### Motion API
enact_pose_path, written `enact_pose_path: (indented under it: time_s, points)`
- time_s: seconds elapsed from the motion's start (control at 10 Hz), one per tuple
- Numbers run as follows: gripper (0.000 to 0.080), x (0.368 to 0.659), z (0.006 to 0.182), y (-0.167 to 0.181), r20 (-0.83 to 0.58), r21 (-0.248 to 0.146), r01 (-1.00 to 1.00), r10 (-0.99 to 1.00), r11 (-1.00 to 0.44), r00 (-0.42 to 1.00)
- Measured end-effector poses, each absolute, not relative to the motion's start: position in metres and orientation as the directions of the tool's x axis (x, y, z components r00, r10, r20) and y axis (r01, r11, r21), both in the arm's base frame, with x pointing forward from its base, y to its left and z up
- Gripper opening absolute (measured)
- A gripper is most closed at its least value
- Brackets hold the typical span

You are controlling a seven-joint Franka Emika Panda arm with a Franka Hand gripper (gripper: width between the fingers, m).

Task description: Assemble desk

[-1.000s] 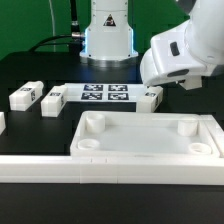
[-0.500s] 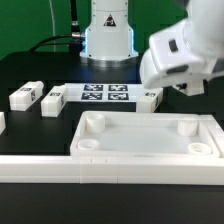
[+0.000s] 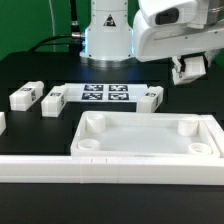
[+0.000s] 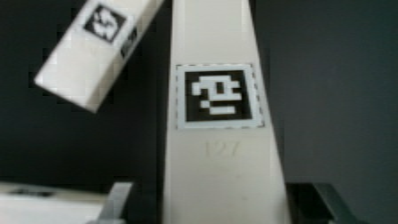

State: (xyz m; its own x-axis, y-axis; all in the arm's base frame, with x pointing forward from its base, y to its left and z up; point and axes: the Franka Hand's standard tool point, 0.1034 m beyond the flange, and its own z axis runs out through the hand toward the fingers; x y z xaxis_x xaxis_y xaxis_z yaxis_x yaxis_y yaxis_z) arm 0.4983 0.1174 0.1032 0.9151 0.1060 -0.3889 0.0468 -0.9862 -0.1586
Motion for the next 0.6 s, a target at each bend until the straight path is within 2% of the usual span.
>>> enact_pose_path:
  time_s: [0.3,0.4,0.6]
  points:
    - [0.0291,0.504,0.105,0.114,-0.209,-0.139,0.05,0.079,-0.989,0.975]
    - [0.0291,0.505,0.114,0.116,-0.195,-0.135,0.053,0.079,-0.989,0.977]
    - [0.0291,0.523,0.144,0.115,-0.066,-0.128,0.066,0.075,-0.99,0.995]
